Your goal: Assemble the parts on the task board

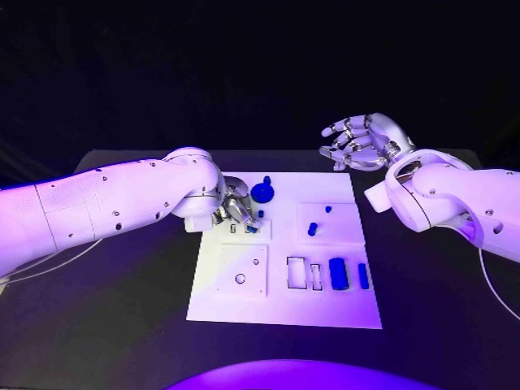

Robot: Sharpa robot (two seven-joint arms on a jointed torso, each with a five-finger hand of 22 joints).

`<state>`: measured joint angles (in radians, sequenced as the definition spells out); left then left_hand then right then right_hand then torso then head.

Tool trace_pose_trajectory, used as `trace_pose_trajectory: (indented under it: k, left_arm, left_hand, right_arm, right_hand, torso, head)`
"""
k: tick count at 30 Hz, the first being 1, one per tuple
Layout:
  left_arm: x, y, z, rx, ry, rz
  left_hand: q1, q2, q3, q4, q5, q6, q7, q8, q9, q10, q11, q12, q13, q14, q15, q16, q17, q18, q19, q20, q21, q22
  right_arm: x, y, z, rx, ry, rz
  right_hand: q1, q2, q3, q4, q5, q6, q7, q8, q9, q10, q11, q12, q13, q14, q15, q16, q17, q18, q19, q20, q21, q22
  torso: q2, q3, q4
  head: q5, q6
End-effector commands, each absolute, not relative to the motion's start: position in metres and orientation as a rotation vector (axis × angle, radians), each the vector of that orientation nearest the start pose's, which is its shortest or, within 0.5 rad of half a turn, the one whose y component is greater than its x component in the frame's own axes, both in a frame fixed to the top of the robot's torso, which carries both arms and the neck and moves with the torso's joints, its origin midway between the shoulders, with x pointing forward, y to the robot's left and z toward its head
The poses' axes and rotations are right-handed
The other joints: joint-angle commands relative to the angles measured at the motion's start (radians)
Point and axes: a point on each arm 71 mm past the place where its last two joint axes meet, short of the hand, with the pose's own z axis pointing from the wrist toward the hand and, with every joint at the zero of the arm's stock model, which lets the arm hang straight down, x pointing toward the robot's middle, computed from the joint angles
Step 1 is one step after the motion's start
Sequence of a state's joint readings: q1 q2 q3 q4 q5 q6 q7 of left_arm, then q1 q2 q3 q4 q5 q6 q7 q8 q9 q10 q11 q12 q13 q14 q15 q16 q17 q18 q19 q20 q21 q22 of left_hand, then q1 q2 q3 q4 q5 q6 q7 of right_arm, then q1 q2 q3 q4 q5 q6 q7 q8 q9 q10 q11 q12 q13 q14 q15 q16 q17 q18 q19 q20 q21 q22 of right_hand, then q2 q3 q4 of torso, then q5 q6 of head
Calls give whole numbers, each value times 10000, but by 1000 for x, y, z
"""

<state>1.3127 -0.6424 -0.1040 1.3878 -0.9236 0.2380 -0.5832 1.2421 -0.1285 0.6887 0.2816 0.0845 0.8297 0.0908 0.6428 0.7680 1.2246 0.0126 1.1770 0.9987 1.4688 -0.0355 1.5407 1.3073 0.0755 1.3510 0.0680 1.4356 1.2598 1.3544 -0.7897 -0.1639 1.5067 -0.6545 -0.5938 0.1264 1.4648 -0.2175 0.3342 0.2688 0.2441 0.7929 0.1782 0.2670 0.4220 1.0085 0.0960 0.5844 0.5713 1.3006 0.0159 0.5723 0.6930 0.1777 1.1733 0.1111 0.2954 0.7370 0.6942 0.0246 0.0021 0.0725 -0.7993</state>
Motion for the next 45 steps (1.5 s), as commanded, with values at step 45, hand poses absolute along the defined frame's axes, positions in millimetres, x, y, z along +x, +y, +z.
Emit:
trace_pose_trajectory:
  k: [45]
  left_arm:
    - [486, 161, -215, -1028, 21720, -3646]
  left_hand:
    - [-1377, -790, 2739, -2301, 800, 921, -574, 531, 2008, 1153, -494, 433, 311, 1020, -515, 301, 2635, -310, 906, -384, 520, 1103]
  right_arm:
    - [504, -199, -149, 4308, 15071, 10114]
  right_hand:
    - [-69, -90, 79, -4, 64, -87, 54, 51, 14, -155, 37, -40, -66, -45, 76, -193, 58, 24, 27, 69, -171, -117]
  torso:
    - [2, 15, 11]
  head:
    - [243, -136]
